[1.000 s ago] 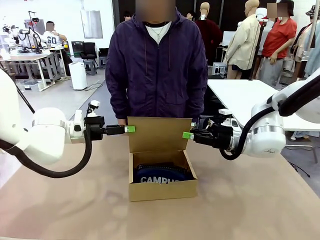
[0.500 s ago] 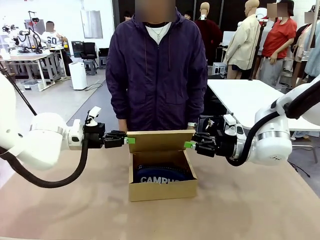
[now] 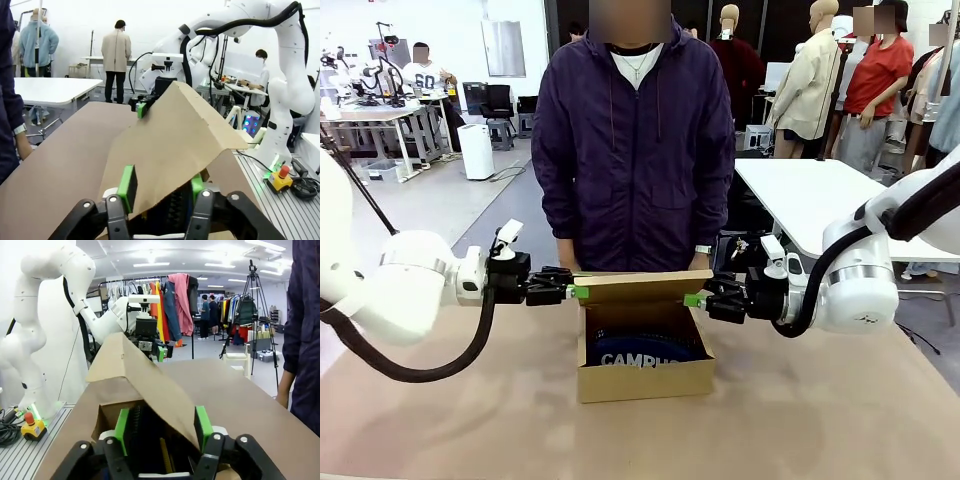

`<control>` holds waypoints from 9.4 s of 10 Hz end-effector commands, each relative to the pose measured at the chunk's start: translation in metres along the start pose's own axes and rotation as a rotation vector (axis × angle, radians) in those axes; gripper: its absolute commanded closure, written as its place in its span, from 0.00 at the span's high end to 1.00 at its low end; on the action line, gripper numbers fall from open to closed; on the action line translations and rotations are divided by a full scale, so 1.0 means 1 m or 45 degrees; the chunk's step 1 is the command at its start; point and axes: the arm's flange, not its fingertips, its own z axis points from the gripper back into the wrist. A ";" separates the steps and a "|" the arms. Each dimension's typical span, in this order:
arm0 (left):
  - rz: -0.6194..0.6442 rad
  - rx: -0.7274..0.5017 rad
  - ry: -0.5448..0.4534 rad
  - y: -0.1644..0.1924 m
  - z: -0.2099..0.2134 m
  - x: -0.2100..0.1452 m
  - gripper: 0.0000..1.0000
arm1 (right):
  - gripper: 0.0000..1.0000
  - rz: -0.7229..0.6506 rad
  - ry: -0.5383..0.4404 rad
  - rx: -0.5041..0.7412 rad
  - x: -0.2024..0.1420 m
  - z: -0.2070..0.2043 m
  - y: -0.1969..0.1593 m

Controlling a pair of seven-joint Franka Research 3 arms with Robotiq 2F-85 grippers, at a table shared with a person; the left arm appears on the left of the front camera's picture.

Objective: Pack the items into the box.
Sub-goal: Close the Mailer Box.

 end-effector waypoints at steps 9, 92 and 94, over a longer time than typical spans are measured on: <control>-0.007 0.390 -0.236 -0.041 0.095 0.030 1.00 | 1.00 -0.046 -0.051 -0.169 0.043 0.100 0.006; 1.269 0.375 -0.055 -0.122 0.255 0.100 1.00 | 1.00 -1.246 -0.091 -0.123 0.123 0.294 0.107; 1.269 0.375 -0.055 -0.122 0.255 0.100 1.00 | 1.00 -1.246 -0.091 -0.123 0.123 0.294 0.107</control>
